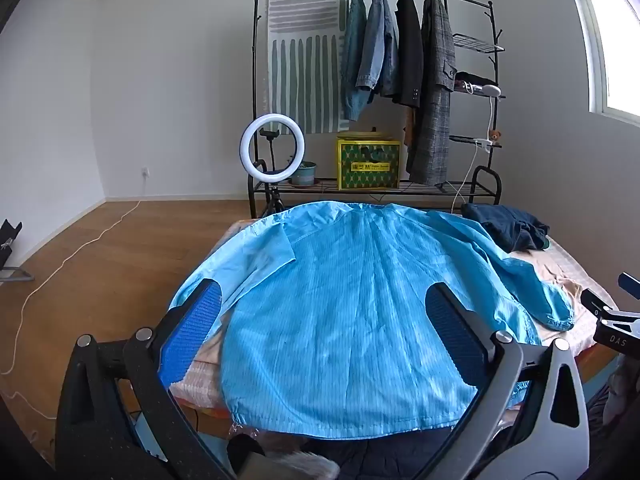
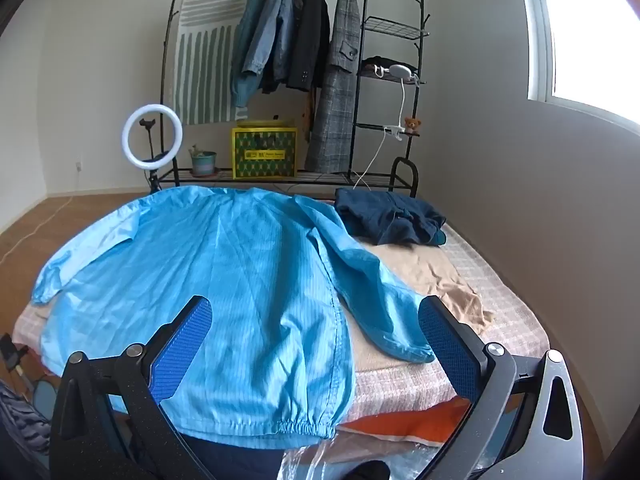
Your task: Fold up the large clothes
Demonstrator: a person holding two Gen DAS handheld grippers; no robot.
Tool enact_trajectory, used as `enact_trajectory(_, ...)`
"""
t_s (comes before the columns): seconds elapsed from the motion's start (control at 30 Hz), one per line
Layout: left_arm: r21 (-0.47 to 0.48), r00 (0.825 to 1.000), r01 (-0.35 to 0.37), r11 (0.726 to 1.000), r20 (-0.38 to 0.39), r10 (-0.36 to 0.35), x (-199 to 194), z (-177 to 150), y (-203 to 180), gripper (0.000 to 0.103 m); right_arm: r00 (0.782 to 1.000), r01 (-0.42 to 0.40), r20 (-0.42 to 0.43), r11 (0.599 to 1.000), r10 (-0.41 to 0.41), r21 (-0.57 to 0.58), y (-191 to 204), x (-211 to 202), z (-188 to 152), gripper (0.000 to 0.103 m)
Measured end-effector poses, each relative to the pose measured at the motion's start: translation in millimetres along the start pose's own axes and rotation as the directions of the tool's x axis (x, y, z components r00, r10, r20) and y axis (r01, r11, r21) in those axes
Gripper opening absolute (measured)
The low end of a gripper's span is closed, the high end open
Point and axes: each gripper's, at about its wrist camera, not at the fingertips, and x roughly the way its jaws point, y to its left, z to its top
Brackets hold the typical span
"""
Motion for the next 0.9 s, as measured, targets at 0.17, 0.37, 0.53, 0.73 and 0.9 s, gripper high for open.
enact_trajectory(0.17,0.002,1.0,-0.003,1.0,0.011,0.003,-1.2,0.1,-0.1,0.103,1.0,-0.001,-0.004,1.0,0.001,0.0,2.0,-3.8,-0.3,0.103)
enact_trajectory(0.37,0.006,1.0,0.004,1.0,0.025,-0.004,-7.2,-4.1,-0.1,0.103,1.0,-0.003,0.004,1.0,0.003,-0.004,0.9,-6.2,10.7,0.103)
enact_trajectory(0.53,0.005,1.0,-0.001,1.0,0.023,0.001,-7.4,-1.4,-1.1,0.103,1.0,-0.003,0.027,1.0,0.003,0.0,1.8,-13.4,5.0,0.103)
enact_trajectory(0.73,0.004,1.0,-0.001,1.0,0.024,0.001,-9.5,-1.6,-0.2,0.103,0.999,0.0,0.033,1.0,0.0,0.003,2.5,-17.1,7.7,0.103)
enact_trajectory(0.9,0.007,1.0,0.003,1.0,0.023,-0.003,-11.5,-0.3,-4.7,0.103,0.999,-0.001,0.033,1.0,0.001,0.007,0.8,-17.8,8.1,0.103)
